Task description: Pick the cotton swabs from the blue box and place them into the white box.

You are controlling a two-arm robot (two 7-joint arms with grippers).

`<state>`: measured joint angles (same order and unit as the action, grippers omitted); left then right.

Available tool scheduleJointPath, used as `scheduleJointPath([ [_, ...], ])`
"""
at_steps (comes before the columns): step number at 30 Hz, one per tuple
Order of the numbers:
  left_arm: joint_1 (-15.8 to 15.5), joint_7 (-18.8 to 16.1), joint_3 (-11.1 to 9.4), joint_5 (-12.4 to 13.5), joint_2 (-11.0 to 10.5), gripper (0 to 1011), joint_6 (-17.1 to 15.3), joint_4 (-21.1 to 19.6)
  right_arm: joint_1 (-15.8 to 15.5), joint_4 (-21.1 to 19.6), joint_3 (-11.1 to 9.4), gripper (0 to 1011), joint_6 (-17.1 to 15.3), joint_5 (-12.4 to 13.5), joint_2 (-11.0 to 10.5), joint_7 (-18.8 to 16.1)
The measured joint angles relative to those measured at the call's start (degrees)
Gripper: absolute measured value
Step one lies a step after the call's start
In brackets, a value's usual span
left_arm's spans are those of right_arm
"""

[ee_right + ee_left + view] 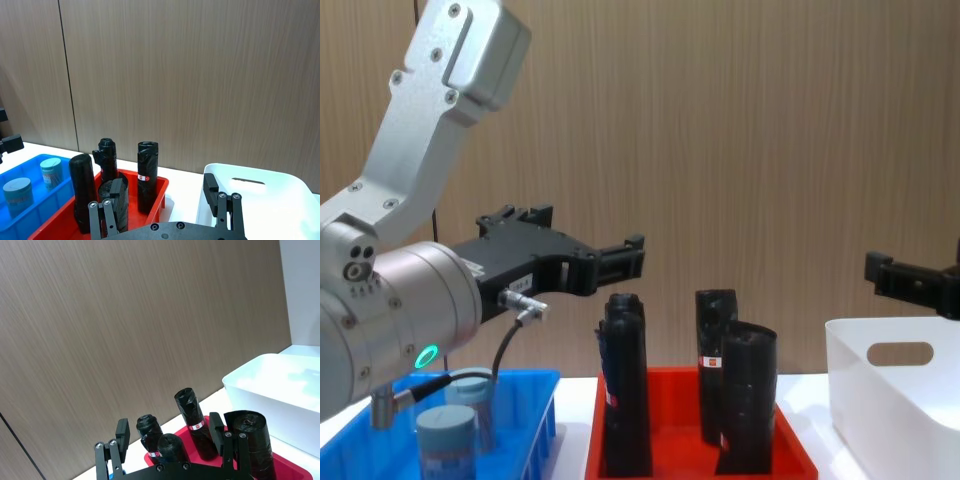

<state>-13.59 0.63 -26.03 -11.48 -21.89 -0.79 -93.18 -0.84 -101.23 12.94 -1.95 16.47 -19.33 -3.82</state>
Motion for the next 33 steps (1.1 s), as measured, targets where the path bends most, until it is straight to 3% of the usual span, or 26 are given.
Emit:
scheduleJointPath([
  [33, 0.0, 0.05, 0.05, 0.0, 0.0, 1004, 0.0, 0.02, 0.0, 0.0, 0.0, 1002, 0.0, 0.0, 0.0, 0.0],
])
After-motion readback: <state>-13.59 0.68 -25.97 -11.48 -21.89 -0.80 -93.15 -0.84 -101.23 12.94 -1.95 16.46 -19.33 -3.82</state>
